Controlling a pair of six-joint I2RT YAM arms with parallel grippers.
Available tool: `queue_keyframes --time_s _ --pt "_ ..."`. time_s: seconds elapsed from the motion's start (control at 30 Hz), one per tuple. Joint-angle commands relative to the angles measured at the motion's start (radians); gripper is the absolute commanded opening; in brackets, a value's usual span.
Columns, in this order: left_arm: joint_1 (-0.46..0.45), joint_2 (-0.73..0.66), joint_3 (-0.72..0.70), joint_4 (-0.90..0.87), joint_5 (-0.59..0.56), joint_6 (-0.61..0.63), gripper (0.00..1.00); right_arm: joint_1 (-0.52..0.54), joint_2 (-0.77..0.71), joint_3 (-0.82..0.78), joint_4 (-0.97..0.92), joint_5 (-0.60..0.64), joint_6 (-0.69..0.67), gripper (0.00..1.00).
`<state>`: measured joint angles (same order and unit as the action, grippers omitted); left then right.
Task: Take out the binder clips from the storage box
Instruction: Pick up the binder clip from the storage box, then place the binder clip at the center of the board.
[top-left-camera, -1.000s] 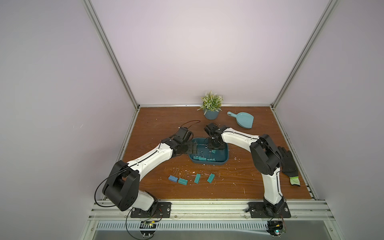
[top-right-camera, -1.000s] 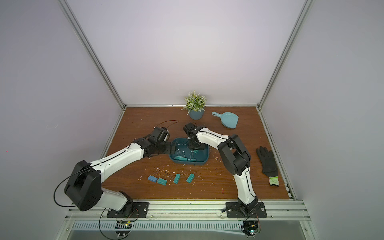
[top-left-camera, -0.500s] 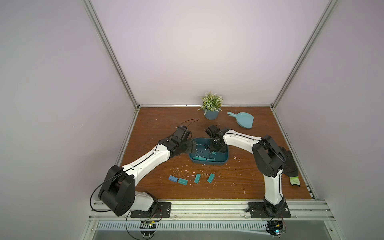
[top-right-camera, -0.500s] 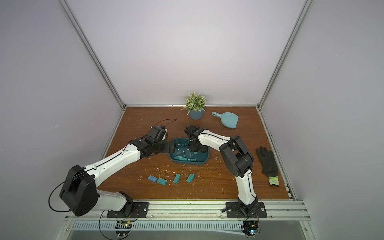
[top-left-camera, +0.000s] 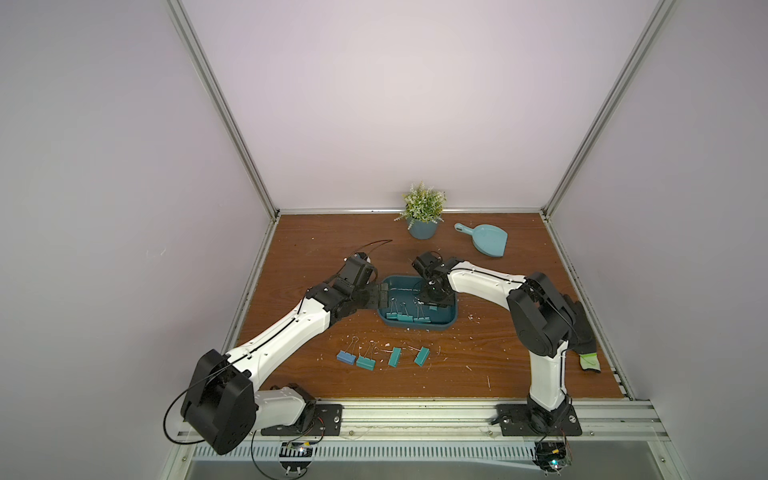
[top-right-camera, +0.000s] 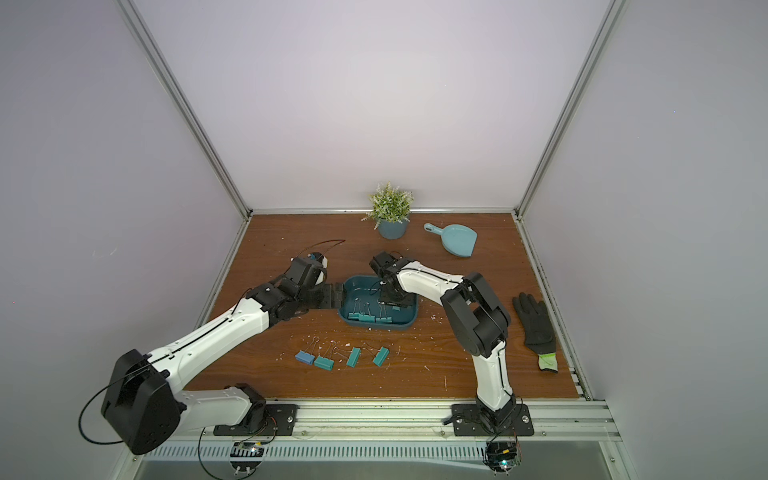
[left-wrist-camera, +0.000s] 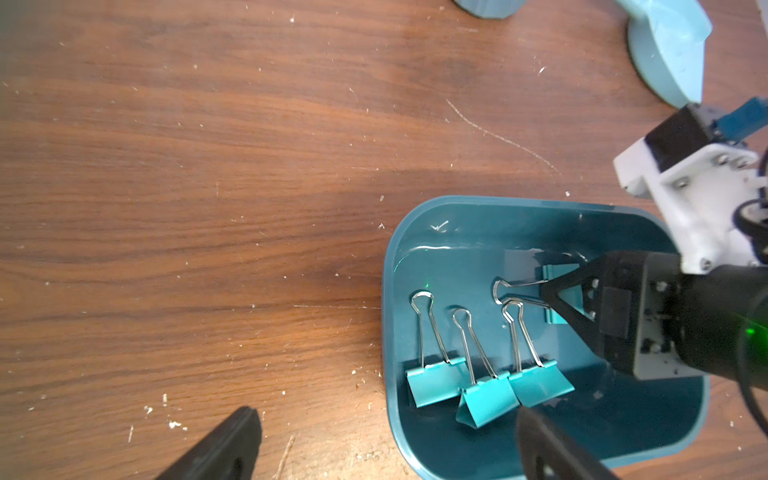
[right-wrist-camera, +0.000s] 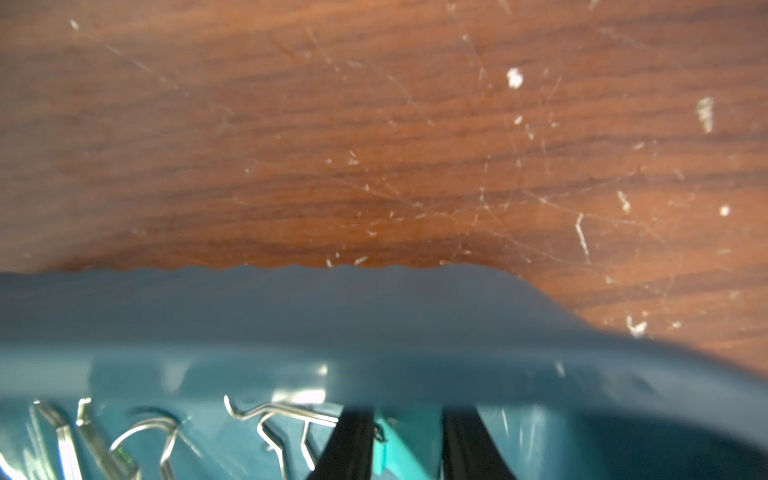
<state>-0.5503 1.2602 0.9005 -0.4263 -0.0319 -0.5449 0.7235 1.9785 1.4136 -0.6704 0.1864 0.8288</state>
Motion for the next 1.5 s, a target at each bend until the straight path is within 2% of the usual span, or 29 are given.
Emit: queue_keyframes --time_s 0.0,0.13,0.33,0.67,0.83,1.0,1.27,1.4,1.47 --pt "0.012 -0.036 -0.011 -0.010 -0.025 -0.003 0.99 0.023 -0.100 0.071 -0.071 0.052 0.017 0.26" --pt "0.012 -0.061 -0.017 -0.006 -0.022 -0.009 0.99 0.048 -0.175 0.080 -0.112 0.084 0.054 0.26" --pt "0.011 -0.105 -0.035 0.018 0.011 -0.014 0.99 0.125 -0.348 -0.033 -0.157 0.141 0.179 0.26" --pt "0.012 -0.152 -0.048 0.042 0.060 -0.011 0.99 0.360 -0.603 -0.347 -0.177 0.195 0.569 0.26" --pt "0.012 -0.162 -0.053 0.040 0.103 -0.009 0.99 0.440 -0.640 -0.467 -0.130 0.192 0.725 0.26" --pt "0.011 -0.189 -0.060 0.020 0.107 -0.007 0.99 0.447 -0.667 -0.614 0.009 0.167 0.794 0.26" --pt "0.010 -0.194 -0.053 -0.024 0.108 -0.012 0.99 0.448 -0.634 -0.708 0.113 0.162 0.840 0.29" --pt "0.010 -0.184 -0.050 -0.025 0.129 -0.014 0.99 0.448 -0.592 -0.706 0.136 0.144 0.841 0.30" --pt "0.010 -0.172 -0.045 -0.023 0.139 -0.019 0.99 0.448 -0.572 -0.699 0.136 0.138 0.839 0.33"
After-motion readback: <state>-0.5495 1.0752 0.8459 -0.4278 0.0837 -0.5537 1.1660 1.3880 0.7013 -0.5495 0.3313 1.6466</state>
